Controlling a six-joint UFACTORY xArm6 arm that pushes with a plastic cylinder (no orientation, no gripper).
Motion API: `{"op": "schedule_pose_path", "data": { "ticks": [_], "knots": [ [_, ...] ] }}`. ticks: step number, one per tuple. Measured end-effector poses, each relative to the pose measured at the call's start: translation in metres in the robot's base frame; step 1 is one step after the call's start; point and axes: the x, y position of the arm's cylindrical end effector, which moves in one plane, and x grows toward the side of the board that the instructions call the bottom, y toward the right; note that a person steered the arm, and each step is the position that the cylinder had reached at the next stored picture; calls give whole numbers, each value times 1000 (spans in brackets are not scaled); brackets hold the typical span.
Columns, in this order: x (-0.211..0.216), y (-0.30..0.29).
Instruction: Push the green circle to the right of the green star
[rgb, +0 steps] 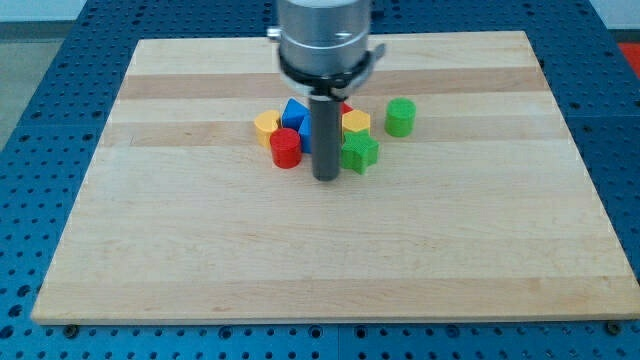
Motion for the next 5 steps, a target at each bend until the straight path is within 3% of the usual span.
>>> {"op": "schedule_pose_path", "data": {
  "ticks": [1, 2, 3, 4, 5],
  "knots": [
    [3, -9],
    [48, 46],
    [80, 158],
    [51, 268],
    [-38, 271]
  ]
}}
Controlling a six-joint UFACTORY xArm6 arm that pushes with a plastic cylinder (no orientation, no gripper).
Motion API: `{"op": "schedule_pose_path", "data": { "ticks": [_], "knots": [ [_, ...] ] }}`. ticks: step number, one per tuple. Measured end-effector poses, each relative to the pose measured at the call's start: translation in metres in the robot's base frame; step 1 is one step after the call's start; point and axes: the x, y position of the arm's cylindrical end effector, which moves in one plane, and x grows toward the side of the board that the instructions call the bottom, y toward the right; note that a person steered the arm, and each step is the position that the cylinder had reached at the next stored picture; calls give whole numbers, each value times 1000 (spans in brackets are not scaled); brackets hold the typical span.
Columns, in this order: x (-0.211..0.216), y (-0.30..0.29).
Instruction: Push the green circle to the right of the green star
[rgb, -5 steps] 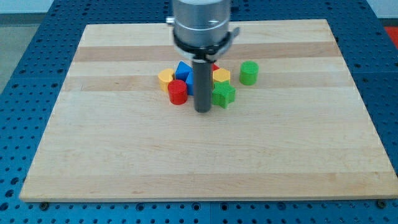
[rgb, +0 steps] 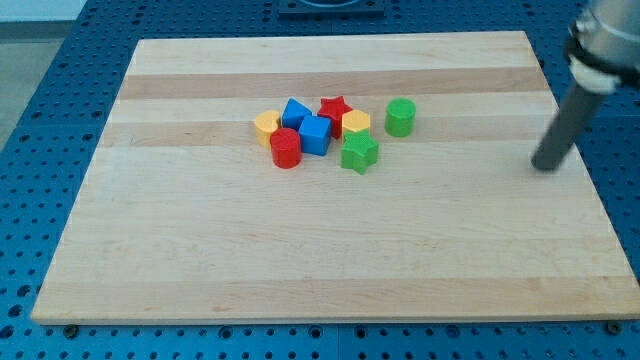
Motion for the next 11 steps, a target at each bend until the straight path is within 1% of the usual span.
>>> {"op": "schedule_pose_path", "data": {
  "ticks": [1, 2, 3, 4, 6, 7, 8, 9, 10, 11],
  "knots": [
    [-70, -53],
    [-125, -116],
    [-152, -153],
    [-127, -154],
    [-16, -120],
    [37, -118],
    [62, -98],
    [-17, -39],
    [-105, -48],
    [-142, -77]
  ]
}}
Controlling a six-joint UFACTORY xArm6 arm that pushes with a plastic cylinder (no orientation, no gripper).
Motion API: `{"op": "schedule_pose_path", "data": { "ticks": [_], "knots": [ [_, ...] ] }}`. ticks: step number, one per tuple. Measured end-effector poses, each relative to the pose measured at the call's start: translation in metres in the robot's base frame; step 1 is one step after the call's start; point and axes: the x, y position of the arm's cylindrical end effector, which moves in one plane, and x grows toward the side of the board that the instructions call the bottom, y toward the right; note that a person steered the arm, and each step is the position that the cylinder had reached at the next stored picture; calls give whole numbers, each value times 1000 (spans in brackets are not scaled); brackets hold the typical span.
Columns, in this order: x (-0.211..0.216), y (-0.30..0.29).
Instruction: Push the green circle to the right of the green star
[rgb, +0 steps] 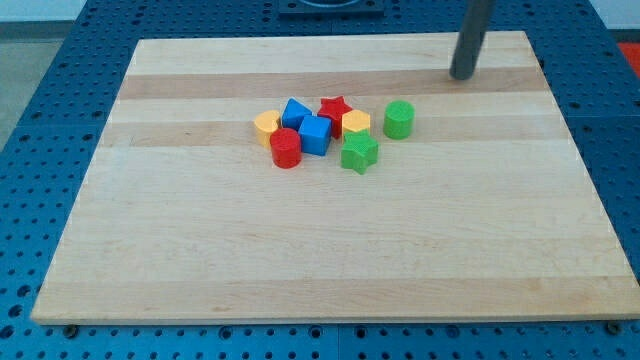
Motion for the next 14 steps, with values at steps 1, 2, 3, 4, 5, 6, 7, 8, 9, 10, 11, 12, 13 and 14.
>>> {"op": "schedule_pose_path", "data": {
  "ticks": [1, 2, 3, 4, 5, 6, 7, 8, 9, 10, 11, 12, 13, 14],
  "knots": [
    [16, -35],
    [24, -43],
    [24, -49],
    [36, -74],
    [54, -88],
    [76, -75],
    [111, -45],
    [155, -32],
    [202, -46],
    [241, -60],
    [248, -9],
    [204, 64],
    [120, 58],
    [118, 17]
  ]
}}
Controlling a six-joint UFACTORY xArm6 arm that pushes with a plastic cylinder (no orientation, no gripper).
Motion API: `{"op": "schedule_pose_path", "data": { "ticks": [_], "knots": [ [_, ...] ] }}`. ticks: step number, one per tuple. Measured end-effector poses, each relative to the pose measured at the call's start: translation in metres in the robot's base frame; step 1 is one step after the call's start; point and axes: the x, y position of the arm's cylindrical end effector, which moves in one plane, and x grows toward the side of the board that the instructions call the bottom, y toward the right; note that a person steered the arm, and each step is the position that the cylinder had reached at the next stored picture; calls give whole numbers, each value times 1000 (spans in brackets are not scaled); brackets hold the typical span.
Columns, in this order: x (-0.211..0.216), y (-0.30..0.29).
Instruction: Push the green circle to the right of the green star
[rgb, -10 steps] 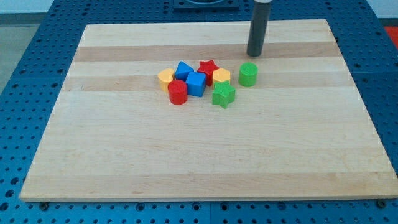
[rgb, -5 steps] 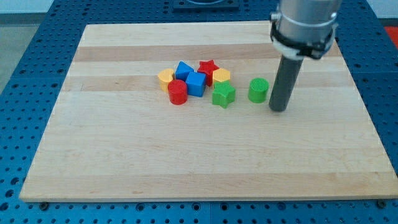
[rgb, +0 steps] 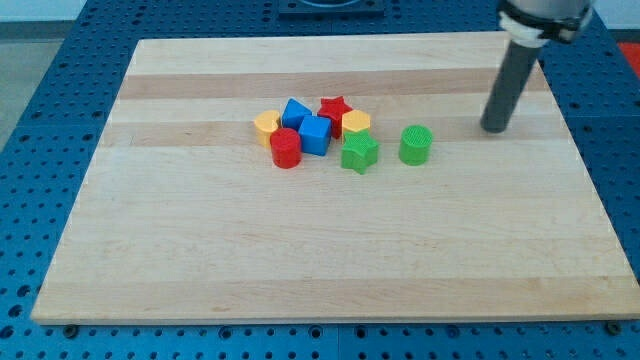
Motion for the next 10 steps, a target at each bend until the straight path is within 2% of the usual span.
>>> {"op": "schedule_pose_path", "data": {
  "ticks": [1, 2, 3, 4, 7, 8, 9, 10],
  "knots": [
    [35, -22],
    [41, -22],
    [4, 2],
    [-71, -11],
    [13, -40],
    [29, -56],
    [19, -70],
    [34, -78]
  ]
}}
